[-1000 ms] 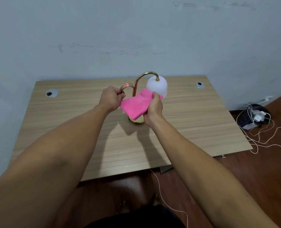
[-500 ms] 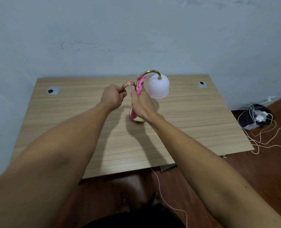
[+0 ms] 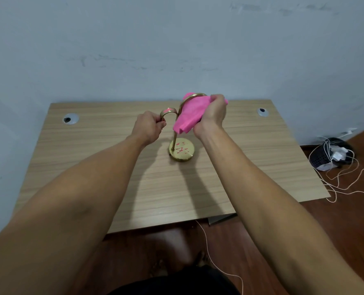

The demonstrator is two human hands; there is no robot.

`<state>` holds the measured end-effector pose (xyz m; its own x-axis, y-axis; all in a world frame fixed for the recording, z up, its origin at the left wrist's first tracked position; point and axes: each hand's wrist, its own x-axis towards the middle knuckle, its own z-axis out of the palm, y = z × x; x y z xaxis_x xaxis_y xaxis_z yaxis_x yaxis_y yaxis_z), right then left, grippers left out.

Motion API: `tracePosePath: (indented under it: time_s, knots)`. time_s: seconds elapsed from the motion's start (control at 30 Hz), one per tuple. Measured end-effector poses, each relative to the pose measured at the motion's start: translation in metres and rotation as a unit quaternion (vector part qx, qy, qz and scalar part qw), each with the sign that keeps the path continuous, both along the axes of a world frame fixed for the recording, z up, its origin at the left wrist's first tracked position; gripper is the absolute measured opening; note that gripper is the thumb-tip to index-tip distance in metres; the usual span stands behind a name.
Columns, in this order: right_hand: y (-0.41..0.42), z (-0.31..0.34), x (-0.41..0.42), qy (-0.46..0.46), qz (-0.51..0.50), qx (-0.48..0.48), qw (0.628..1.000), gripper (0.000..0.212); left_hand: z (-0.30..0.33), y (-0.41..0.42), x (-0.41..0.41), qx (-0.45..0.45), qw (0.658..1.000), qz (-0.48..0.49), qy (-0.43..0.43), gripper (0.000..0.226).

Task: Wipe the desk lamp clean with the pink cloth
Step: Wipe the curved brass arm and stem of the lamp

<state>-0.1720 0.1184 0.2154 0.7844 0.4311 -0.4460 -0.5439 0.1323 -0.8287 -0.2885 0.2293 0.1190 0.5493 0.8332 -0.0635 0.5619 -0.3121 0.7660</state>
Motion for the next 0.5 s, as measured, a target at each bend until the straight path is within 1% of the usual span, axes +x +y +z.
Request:
tracePosePath:
  time_s: [0.03, 0.07, 0.1, 0.13, 0.2, 0.23, 0.27, 0.3, 0.33, 0.37, 0.4, 0.43, 0.47, 0.5]
  knots:
    - [-0.001, 0.0, -0.001, -0.011, -0.012, -0.005, 1.0, 0.013, 0.0, 0.0, 0.0, 0.0, 1.0, -0.001, -0.001, 0.017]
    - [-0.001, -0.002, -0.004, -0.054, 0.003, -0.02, 0.998, 0.016, 0.0, 0.0, 0.001, -0.002, 1.0, 0.0, -0.002, 0.018]
    - [-0.002, -0.006, -0.01, -0.12, 0.027, -0.055, 0.991, 0.021, 0.0, 0.001, 0.001, -0.002, 1.0, 0.001, -0.001, 0.018]
    - [-0.004, -0.012, -0.017, -0.188, 0.064, -0.089, 0.976, 0.028, 0.001, 0.001, 0.001, -0.003, 1.0, 0.003, 0.0, 0.019]
    - [-0.01, -0.027, -0.026, -0.31, 0.166, -0.143, 0.925, 0.032, 0.001, 0.001, -0.001, -0.002, 1.0, 0.007, 0.002, 0.019]
    - [-0.014, -0.032, -0.026, -0.346, 0.21, -0.171, 0.898, 0.032, 0.001, 0.001, -0.002, 0.0, 1.0, 0.007, 0.002, 0.019]
    - [-0.016, -0.038, -0.023, -0.359, 0.236, -0.197, 0.881, 0.033, 0.001, 0.001, -0.003, 0.001, 1.0, 0.005, 0.002, 0.019]
    - [-0.016, -0.041, -0.02, -0.341, 0.241, -0.217, 0.883, 0.034, 0.001, 0.0, -0.003, 0.004, 1.0, 0.001, 0.003, 0.019]
    - [-0.018, -0.042, -0.017, -0.294, 0.226, -0.221, 0.902, 0.034, 0.001, 0.0, -0.003, 0.006, 1.0, -0.002, 0.002, 0.019]
    - [-0.019, -0.041, -0.016, -0.228, 0.189, -0.207, 0.932, 0.034, 0.001, -0.001, -0.002, 0.007, 1.0, -0.004, 0.0, 0.018]
    - [-0.018, -0.04, -0.013, -0.163, 0.127, -0.175, 0.963, 0.035, 0.001, -0.001, -0.002, 0.006, 1.0, -0.002, -0.001, 0.018]
    - [-0.02, -0.036, -0.012, -0.122, 0.055, -0.132, 0.982, 0.035, 0.001, -0.001, -0.001, 0.005, 1.0, 0.0, 0.0, 0.018]
    - [-0.022, -0.031, -0.01, -0.117, -0.018, -0.091, 0.989, 0.034, 0.001, -0.002, -0.001, 0.004, 1.0, 0.002, 0.002, 0.018]
    - [-0.024, -0.028, -0.007, -0.14, -0.08, -0.063, 0.985, 0.033, 0.001, -0.001, -0.001, 0.003, 1.0, 0.003, 0.003, 0.017]
